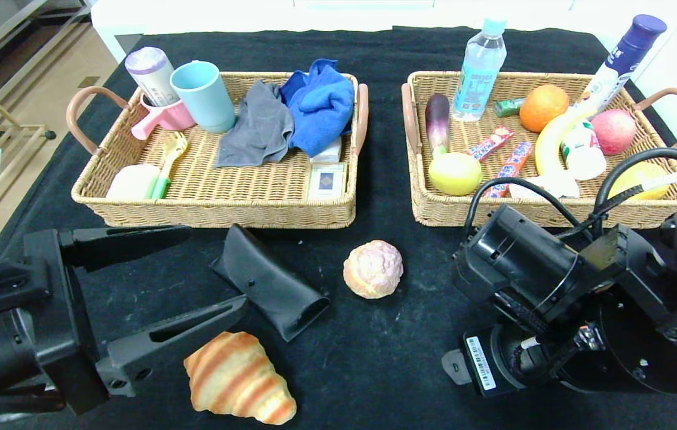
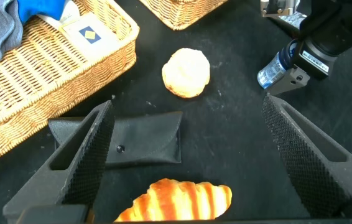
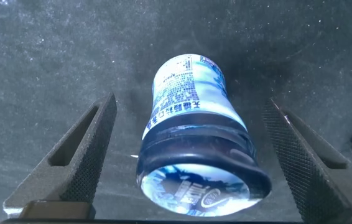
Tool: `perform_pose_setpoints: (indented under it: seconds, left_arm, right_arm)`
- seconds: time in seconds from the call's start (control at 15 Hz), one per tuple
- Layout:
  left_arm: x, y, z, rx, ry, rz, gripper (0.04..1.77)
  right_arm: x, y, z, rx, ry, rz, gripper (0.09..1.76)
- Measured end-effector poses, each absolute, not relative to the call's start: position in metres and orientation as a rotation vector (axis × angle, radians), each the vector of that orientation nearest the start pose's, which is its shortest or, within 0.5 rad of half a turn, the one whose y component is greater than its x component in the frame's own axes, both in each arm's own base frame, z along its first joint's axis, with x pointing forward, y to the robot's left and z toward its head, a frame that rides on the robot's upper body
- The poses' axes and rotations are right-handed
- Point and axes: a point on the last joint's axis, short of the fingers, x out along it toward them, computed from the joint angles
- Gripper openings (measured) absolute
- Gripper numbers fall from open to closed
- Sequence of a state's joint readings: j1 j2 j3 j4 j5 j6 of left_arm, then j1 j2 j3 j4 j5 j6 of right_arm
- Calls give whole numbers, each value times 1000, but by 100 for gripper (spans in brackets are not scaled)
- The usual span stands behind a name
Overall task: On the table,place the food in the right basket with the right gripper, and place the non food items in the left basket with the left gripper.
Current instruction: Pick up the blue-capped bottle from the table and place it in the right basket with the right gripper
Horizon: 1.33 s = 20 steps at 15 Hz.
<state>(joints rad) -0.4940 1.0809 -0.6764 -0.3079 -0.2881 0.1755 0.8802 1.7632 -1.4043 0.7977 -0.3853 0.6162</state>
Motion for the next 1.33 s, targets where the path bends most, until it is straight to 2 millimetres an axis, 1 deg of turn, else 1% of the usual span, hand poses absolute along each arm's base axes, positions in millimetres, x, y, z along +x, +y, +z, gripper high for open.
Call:
perform_pose_setpoints:
  seconds: [0.07, 0.13, 0.2, 0.33, 0.4, 0.47, 1.07, 1.33]
  left_arm:
    - [129, -77, 256, 178, 28, -789, 172]
    - [129, -77, 256, 180, 26, -789, 172]
    - [128, -77, 256, 180, 25, -789, 172]
    - [128, -77, 256, 181, 25, -789, 172]
    - [128, -76, 256, 182, 23, -789, 172]
    - [127, -76, 256, 182, 21, -789, 172]
    - [127, -76, 257, 181, 20, -789, 172]
    - [127, -76, 257, 182, 18, -789, 172]
  right_arm:
    - [190, 217, 211, -129, 1008, 128, 171]
    - [191, 217, 211, -128, 1007, 127, 162]
    - [191, 217, 211, -128, 1007, 127, 143]
    - [191, 217, 211, -129, 1010, 127, 114]
    - [191, 217, 211, -129, 1010, 126, 101]
    - [191, 217, 210, -129, 1011, 125, 95]
    - [191, 216, 210, -130, 1013, 122, 94]
    - [184, 212, 221, -119, 987, 145, 93]
